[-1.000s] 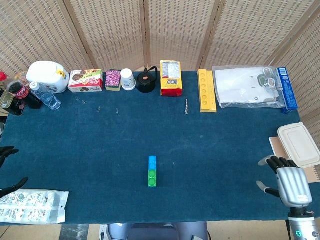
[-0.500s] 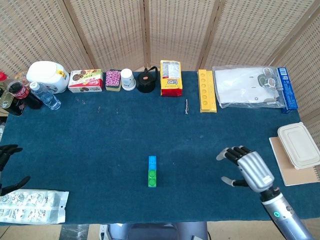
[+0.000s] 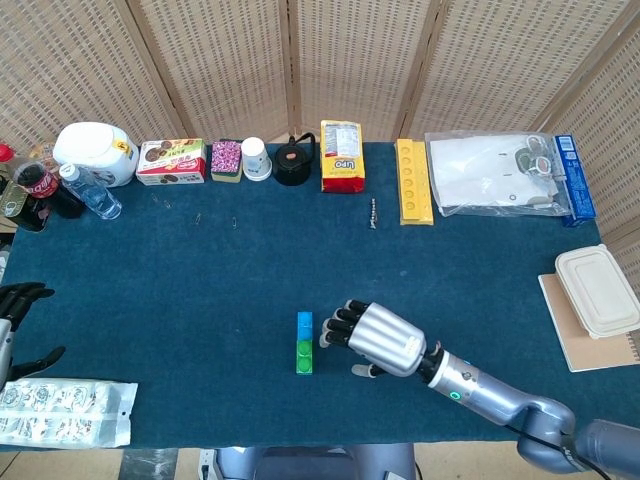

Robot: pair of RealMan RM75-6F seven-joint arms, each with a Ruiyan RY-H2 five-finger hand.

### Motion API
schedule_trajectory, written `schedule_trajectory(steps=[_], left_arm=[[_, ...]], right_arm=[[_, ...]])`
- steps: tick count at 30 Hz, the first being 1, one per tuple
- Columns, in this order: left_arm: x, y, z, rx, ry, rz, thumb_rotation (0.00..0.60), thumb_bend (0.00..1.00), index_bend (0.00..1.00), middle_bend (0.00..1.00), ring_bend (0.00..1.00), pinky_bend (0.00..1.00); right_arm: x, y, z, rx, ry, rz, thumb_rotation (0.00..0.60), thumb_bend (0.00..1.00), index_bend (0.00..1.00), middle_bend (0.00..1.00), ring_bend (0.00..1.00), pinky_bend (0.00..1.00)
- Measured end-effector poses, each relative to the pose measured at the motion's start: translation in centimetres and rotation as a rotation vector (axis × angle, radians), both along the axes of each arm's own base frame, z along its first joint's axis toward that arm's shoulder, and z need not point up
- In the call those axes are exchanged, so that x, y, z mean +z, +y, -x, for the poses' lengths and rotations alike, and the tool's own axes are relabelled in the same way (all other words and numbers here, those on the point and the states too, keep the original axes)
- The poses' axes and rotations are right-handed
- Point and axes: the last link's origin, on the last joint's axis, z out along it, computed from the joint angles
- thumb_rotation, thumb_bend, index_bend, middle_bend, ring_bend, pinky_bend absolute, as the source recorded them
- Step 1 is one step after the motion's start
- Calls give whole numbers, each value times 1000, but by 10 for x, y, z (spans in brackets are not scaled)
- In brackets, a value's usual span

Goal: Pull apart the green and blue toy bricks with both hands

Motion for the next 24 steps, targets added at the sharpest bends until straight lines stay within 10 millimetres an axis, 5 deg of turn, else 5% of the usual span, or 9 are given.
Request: schedule_trajectory(steps=[14,24], left_arm=[[1,1,5,11,4,12,600,141,286,282,220,266],[1,0,14,35,-7,18,600,142,286,282,220,266]], right_arm=[[-36,-7,-37,257,105,93,600,33,371,375,346,389],[-65,-6,-45,388,238,113,600,10,371,364,332,383]])
